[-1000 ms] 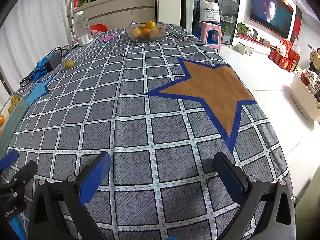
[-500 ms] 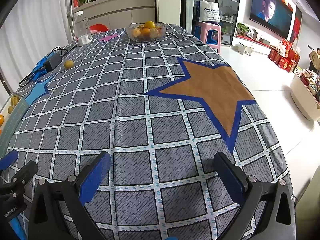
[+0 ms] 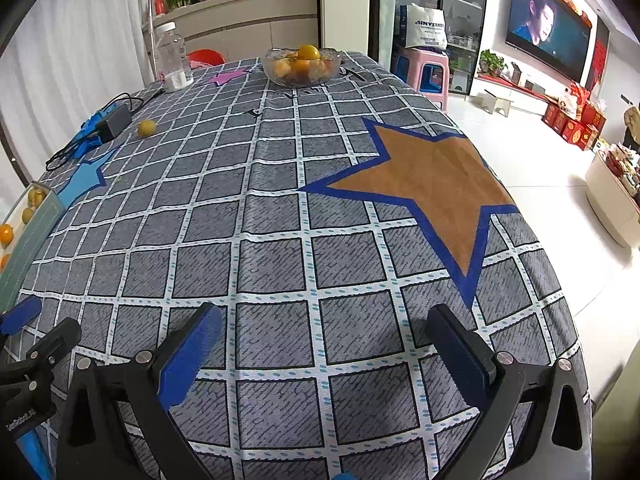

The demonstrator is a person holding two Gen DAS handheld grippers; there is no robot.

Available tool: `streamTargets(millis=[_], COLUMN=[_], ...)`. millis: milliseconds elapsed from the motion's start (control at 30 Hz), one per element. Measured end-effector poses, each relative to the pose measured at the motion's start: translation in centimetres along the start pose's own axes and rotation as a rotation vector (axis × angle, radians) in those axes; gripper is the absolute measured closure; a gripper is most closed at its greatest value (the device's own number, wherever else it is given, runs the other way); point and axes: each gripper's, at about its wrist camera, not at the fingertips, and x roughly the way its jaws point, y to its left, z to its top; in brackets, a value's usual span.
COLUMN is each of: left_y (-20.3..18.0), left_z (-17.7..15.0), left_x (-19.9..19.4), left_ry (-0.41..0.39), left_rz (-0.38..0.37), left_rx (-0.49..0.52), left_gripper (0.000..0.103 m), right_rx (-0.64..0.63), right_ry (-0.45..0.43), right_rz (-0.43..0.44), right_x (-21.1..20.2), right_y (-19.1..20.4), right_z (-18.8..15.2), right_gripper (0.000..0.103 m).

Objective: Organize fruits

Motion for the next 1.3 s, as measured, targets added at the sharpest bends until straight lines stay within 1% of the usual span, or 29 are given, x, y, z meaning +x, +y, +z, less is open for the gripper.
streamTargets(millis=[233,367,833,933,1267,1300], left_y=[0.01,0.00,-0.03,0.03,0.08,0.09], left_z=[-0.02,-0.01,-0.03,-0.03,0.03,0.08], left_x=[0.02,0.02,-0.01,0.08,0.23,0.29], left_ry=[-0.001,0.000,0.001,0.008,0.023,0.028], left_rz=[0.000,0.002,0.003,0.007,0.013,0.012], left_rx=[0.000,0.002,0.004,0.000,0.011,0.012], left_gripper=[0.014,0.014,0.013,0.010,0.008,0.001], right_rx=[-0.006,0.002,0.000,0.000,-0.001,-0.001], right_ry=[-0.007,0.006,0.011,0.011,0.012,0.012], right_rz=[0.004,0.008,0.003,0.003,0.002,0.002], right_x=[-0.19,0.08,0.22,0.23,0.29,0.29], right_y=[0.20,0.10,0.14,0.15,0.22,0.22], right_z=[-0.06,0.06,0.12,0.13,0.13,0.14], right_gripper=[0.000,0.000,0.000,0.000,0.000,0.000])
